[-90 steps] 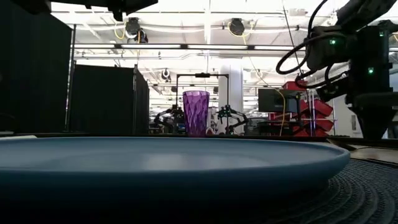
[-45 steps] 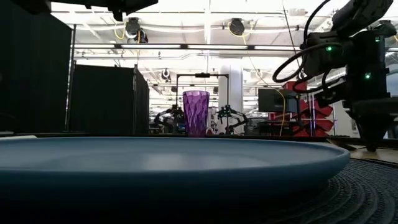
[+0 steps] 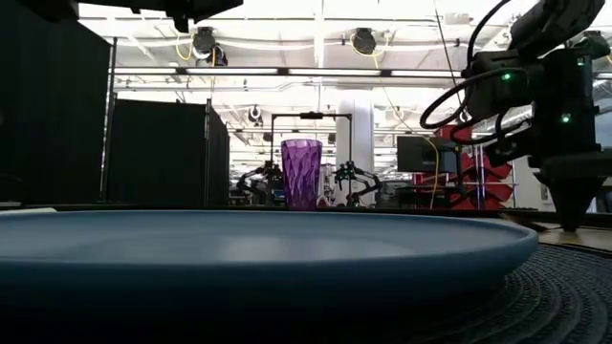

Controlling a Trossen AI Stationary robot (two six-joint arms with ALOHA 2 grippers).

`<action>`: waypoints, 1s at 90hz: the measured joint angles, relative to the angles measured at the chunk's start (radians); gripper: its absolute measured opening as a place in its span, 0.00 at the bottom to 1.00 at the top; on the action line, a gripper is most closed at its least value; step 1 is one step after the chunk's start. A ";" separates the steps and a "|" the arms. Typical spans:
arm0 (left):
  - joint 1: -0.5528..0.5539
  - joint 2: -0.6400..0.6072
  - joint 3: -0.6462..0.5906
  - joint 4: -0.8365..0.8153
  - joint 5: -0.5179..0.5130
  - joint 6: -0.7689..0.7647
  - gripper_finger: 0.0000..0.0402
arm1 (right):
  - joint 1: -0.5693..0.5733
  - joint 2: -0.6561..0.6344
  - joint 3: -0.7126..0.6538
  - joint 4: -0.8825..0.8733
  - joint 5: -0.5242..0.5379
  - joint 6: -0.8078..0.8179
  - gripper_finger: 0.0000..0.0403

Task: Set table place
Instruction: Move the black spoon to the right of the black table knife

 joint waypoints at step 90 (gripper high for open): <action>0.000 0.000 0.000 0.000 0.000 0.001 0.21 | 0.385 -0.002 0.002 0.239 -0.177 1.057 0.00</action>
